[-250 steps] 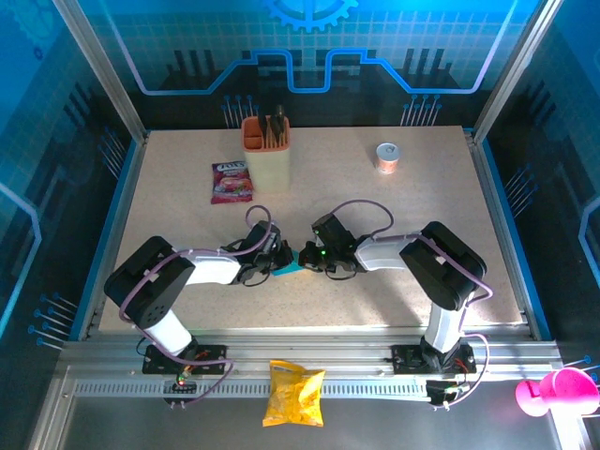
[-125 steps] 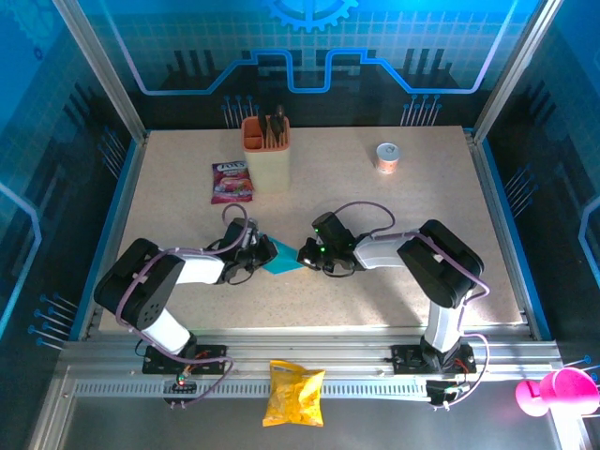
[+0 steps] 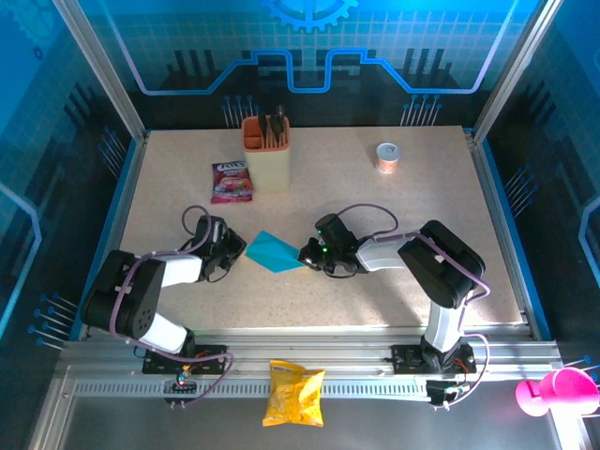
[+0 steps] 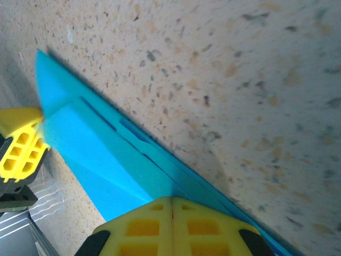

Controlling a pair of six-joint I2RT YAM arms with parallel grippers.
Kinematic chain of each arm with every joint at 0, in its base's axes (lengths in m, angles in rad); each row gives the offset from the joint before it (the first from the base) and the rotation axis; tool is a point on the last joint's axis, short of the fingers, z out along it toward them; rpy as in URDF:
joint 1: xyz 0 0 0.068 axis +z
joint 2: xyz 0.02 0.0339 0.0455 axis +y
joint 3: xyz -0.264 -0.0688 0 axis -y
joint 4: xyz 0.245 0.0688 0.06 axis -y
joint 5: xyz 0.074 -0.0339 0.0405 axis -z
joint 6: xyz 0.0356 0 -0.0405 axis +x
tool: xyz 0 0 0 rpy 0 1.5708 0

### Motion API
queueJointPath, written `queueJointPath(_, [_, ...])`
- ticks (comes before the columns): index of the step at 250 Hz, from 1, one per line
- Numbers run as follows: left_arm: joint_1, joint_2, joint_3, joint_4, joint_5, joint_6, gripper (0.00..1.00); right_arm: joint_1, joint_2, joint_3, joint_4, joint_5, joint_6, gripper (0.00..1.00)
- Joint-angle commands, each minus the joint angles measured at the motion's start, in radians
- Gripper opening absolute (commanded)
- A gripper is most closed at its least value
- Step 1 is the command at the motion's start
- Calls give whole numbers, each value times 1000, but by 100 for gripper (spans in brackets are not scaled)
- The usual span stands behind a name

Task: Fold a paper plane with a square sheet of paper (pick it up from the middle)
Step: Fourth fold the wing at the center of the table.

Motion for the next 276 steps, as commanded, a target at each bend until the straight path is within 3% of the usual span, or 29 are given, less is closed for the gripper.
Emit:
queueJointPath(1, [26, -71, -2, -164, -103, -11, 0, -39, 68, -85, -324, 145, 4, 0])
queueJointPath(30, [-5, -165, 21, -188, -56, 42, 0, -40, 57, -78, -329, 140, -18, 0])
queueJointPath(67, [-175, -235, 96, -229, -70, 137, 0, -42, 38, -73, -328, 133, -47, 0])
queueJointPath(97, [-275, -160, 154, -195, -46, 140, 2, -40, 21, -80, -318, 133, -56, 0])
queueJointPath(137, [-346, 20, 206, -100, -20, 125, 1, -36, 14, -82, -306, 126, -61, 0])
queueJointPath(206, [-366, 186, 159, -5, -64, 42, 0, -43, -13, -99, -227, 92, -108, 0])
queueJointPath(276, [-363, 242, 139, -19, -81, 31, 0, -175, -168, -260, -152, 26, -166, 0])
